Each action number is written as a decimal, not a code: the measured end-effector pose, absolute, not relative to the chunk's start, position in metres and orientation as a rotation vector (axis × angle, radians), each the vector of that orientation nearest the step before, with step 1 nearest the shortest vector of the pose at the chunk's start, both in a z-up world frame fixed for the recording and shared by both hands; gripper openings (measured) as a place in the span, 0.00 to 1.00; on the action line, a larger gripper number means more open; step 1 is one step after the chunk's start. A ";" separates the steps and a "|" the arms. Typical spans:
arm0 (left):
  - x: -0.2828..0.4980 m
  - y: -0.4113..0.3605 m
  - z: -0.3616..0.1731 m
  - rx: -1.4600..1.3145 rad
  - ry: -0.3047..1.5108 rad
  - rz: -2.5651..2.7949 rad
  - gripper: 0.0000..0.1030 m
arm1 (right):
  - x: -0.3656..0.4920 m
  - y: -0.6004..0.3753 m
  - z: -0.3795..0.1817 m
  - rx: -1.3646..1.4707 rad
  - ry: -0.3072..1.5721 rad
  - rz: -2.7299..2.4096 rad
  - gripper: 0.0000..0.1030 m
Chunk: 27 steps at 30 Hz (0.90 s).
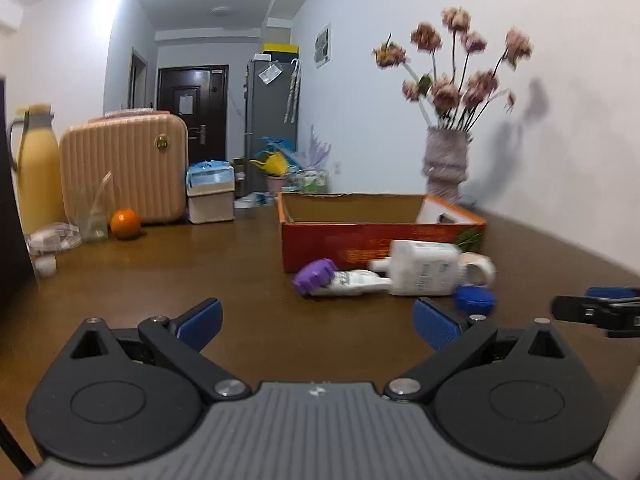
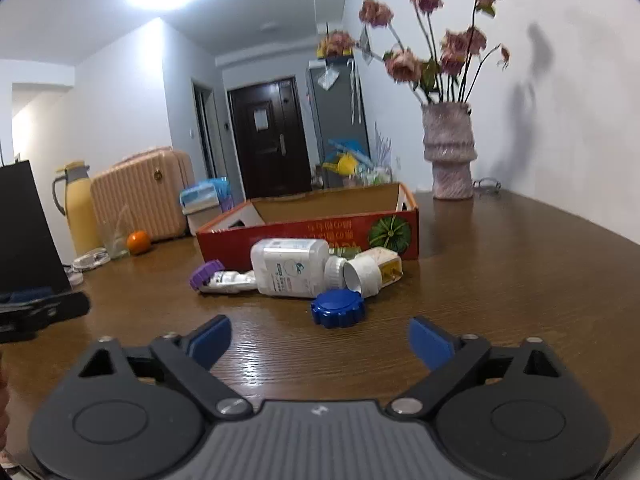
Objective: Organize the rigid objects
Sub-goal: 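Grasp the purple cap with the left gripper while the right gripper grasps the blue cap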
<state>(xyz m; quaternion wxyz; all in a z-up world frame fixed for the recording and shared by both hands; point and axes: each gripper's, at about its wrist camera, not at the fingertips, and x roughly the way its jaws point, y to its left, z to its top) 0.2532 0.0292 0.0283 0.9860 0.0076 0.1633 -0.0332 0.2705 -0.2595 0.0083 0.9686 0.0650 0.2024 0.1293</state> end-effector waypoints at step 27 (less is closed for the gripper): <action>0.489 0.070 -0.012 -0.321 0.711 -0.201 0.61 | 0.413 -0.237 -0.023 0.052 0.664 0.268 0.54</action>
